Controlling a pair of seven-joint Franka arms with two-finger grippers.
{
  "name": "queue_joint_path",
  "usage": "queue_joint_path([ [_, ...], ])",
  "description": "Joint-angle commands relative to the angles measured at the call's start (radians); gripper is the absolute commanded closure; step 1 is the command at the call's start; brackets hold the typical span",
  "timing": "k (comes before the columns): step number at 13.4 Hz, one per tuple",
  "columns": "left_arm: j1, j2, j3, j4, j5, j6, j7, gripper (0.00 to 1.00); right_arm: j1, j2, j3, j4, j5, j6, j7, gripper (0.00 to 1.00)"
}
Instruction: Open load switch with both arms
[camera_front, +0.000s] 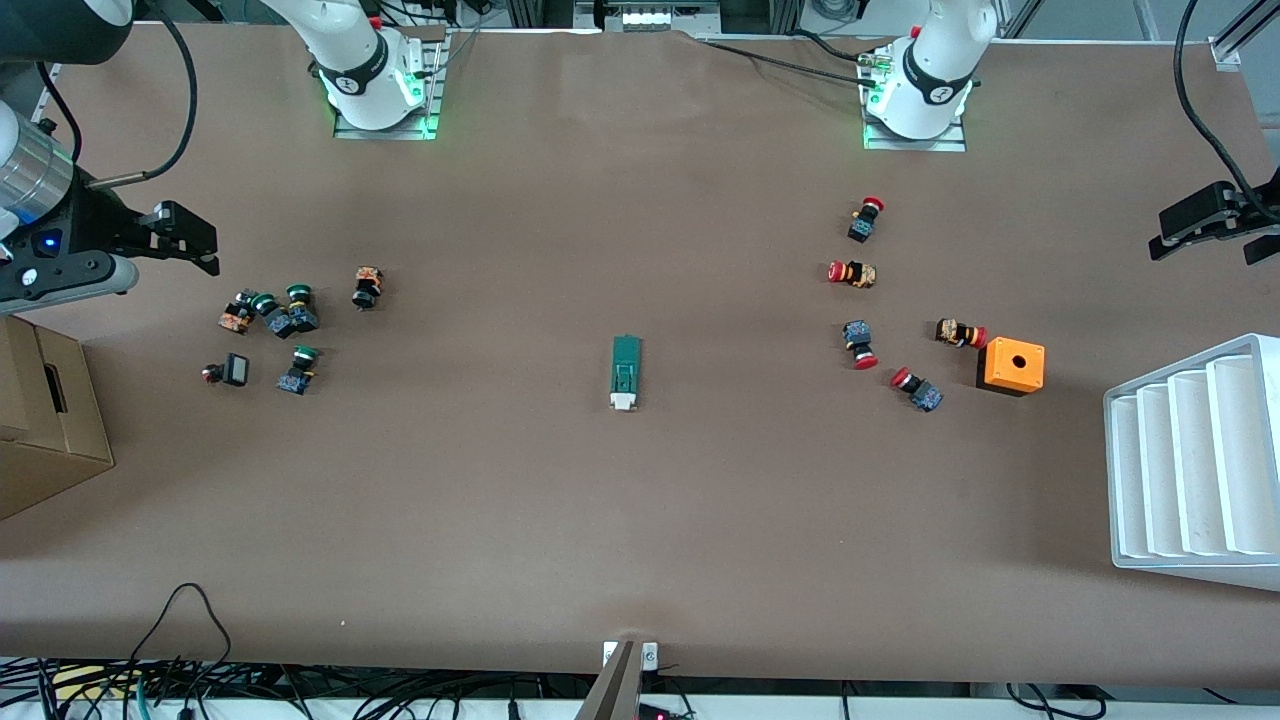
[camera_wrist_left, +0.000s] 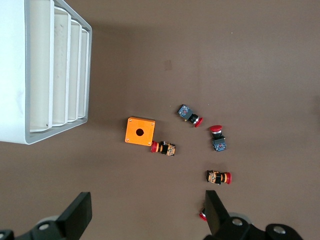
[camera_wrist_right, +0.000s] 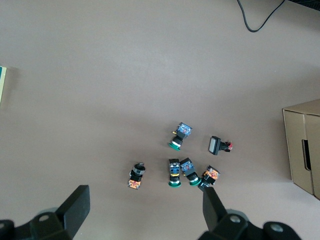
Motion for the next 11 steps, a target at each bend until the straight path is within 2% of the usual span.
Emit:
queue_joint_path([
  [1, 0.004, -0.023, 0.004, -0.025, -0.025, 0.007, 0.027, 0.0, 0.0, 0.001, 0.0, 0.011, 0.013, 0.0, 0.007, 0.0],
  [5, -0.01, -0.017, -0.039, -0.028, -0.054, 0.031, 0.001, 0.0, -0.005, 0.001, 0.0, 0.011, 0.014, 0.0, 0.007, 0.0],
  [8, -0.013, -0.014, -0.069, -0.079, -0.083, 0.097, -0.014, 0.0, -0.005, 0.001, 0.0, 0.011, 0.014, -0.002, 0.007, 0.0],
  [11, -0.029, 0.004, -0.143, -0.106, -0.103, 0.158, -0.1, 0.0, -0.005, 0.001, 0.0, 0.011, 0.014, 0.0, 0.007, 0.0],
])
